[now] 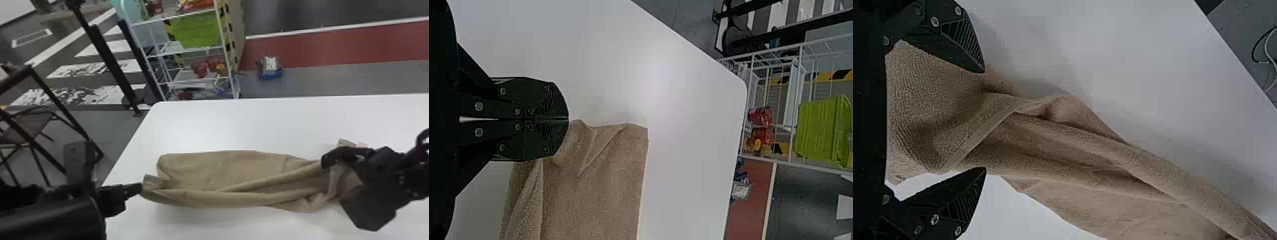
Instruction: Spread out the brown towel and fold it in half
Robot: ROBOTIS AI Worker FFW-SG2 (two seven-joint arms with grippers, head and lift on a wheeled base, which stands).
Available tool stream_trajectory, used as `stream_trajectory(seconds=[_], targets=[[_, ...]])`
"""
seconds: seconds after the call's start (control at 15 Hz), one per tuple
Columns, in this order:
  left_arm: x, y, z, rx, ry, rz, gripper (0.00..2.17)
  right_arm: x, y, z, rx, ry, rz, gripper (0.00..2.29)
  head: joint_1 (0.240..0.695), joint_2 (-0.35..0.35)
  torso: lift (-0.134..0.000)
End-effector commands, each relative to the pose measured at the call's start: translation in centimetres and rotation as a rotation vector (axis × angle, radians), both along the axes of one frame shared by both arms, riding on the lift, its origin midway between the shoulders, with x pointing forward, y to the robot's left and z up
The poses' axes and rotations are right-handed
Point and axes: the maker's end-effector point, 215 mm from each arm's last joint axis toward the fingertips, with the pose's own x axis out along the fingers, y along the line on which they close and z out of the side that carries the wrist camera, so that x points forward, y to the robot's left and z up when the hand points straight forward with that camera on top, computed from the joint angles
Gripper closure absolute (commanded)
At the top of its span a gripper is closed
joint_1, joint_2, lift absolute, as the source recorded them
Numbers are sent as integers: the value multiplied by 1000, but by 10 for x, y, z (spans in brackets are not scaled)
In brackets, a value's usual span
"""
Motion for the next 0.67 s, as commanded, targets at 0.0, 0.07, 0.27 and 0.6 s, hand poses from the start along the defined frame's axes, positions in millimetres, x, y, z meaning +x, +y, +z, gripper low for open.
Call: stream_trajectory(seconds=[0.0, 0.07, 0.27, 0.6], targets=[[0, -2, -3, -6, 4, 0, 1970, 3, 0, -2, -3, 10, -25, 306, 695, 350, -134], [0, -2, -3, -6, 4, 0, 1970, 3, 1, -2, -3, 11, -23, 380, 695, 350, -134], [0, -1, -2, -6, 2, 1, 1970, 6, -5, -4, -6, 21, -67, 471, 695, 350, -134], [0, -1, -3, -5, 4, 1, 1970, 9, -3, -1, 2, 18, -76, 481, 695, 350, -134]])
